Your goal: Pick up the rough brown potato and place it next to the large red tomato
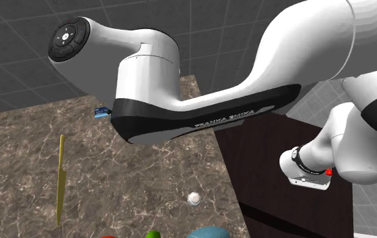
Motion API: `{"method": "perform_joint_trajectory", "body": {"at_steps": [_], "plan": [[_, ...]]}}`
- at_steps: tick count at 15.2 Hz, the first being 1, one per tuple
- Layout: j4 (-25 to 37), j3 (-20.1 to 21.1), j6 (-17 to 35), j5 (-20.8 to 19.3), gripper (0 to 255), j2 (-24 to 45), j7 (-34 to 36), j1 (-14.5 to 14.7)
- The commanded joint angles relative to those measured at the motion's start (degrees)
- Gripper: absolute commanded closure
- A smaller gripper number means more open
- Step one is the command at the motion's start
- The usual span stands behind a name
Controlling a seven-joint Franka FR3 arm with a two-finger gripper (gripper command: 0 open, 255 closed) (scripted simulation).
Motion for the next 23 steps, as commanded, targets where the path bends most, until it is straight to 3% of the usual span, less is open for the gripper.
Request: {"method": "perform_joint_trajectory", "body": {"at_steps": [1,7,12,15,16,23], "plan": [[2.39,0.82,-1.27,-0.38,255,1.66,2.55,1.98],[10.38,2.79,-5.28,-1.67,255,7.09,9.36,8.14],[21.12,3.75,-10.14,-3.27,255,14.00,14.35,14.31],[31.06,3.80,-14.46,-4.55,255,20.02,16.68,18.90],[41.37,3.45,-18.87,-5.72,255,25.94,17.51,22.72],[28.85,3.95,-10.67,-4.79,255,22.01,19.18,20.34]]}}
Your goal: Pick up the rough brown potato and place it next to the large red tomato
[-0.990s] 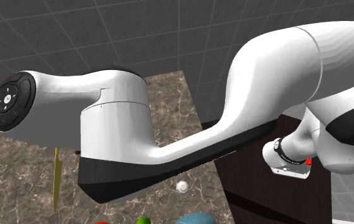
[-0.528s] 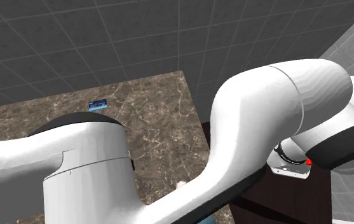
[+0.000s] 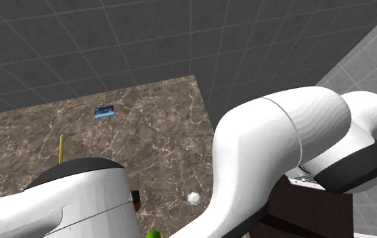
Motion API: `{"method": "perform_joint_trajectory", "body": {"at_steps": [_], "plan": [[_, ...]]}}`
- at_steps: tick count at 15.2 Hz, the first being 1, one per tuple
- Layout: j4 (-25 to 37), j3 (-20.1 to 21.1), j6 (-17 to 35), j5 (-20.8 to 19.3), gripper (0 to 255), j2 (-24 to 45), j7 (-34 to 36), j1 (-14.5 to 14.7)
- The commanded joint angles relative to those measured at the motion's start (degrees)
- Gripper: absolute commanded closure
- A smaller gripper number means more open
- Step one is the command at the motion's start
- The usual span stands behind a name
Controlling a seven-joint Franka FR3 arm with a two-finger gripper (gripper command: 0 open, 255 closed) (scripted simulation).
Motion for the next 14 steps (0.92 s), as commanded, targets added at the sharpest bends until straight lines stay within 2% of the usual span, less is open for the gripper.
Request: {"method": "perform_joint_trajectory", "body": {"at_steps": [1,14], "plan": [[-2.86,0.12,2.06,0.14,255,-0.76,0.39,-0.54],[-14.50,0.20,12.47,0.06,255,-1.62,2.29,-2.33]]}}
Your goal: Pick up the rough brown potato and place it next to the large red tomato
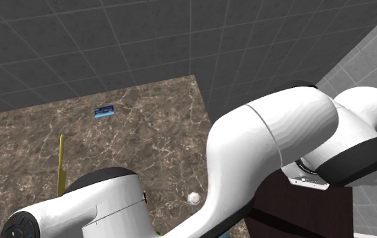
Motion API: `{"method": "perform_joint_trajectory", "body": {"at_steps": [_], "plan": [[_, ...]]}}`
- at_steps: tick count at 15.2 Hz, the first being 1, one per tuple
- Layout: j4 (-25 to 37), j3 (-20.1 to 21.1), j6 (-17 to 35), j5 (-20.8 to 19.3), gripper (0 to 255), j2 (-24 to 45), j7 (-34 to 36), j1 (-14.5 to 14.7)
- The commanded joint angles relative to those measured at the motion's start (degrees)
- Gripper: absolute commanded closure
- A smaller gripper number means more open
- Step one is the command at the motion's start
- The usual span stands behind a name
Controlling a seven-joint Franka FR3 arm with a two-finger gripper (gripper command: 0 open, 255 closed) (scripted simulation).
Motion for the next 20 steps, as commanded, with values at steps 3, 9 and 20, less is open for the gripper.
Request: {"method": "perform_joint_trajectory", "body": {"at_steps": [3,9,20], "plan": [[-2.40,-0.09,2.73,-0.21,255,0.38,0.49,-0.30],[-5.41,-0.24,6.53,-0.66,255,1.32,1.25,-0.62],[-5.69,-0.17,6.76,-0.72,0,1.30,1.40,-0.63]]}}
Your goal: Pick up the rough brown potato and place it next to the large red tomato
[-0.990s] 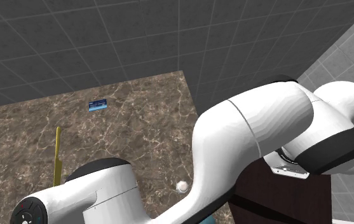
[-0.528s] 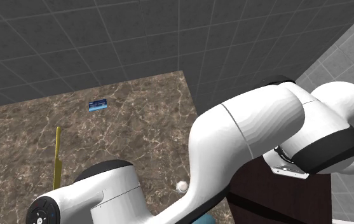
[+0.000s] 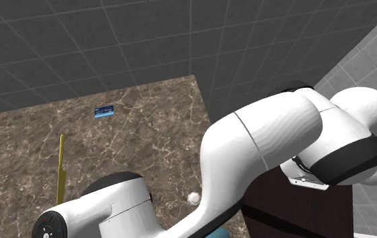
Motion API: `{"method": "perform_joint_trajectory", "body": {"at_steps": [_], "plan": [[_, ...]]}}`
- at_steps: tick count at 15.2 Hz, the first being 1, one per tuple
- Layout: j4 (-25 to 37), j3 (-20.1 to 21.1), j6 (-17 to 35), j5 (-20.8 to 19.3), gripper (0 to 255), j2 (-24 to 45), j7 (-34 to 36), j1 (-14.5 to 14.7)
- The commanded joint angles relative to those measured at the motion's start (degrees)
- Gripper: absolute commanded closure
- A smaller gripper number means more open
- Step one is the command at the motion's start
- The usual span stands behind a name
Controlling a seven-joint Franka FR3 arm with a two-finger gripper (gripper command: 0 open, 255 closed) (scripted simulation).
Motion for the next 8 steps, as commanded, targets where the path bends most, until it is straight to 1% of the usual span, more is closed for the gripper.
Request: {"method": "perform_joint_trajectory", "body": {"at_steps": [1,3,7,8], "plan": [[-0.08,0.01,0.02,0.01,0,0.05,0.00,0.01],[0.31,-0.01,-0.26,0.03,0,0.15,-0.10,0.02],[8.53,0.17,-7.74,0.37,0,0.70,-1.01,1.63],[8.53,0.16,-7.74,0.37,0,0.70,-1.01,1.64]]}}
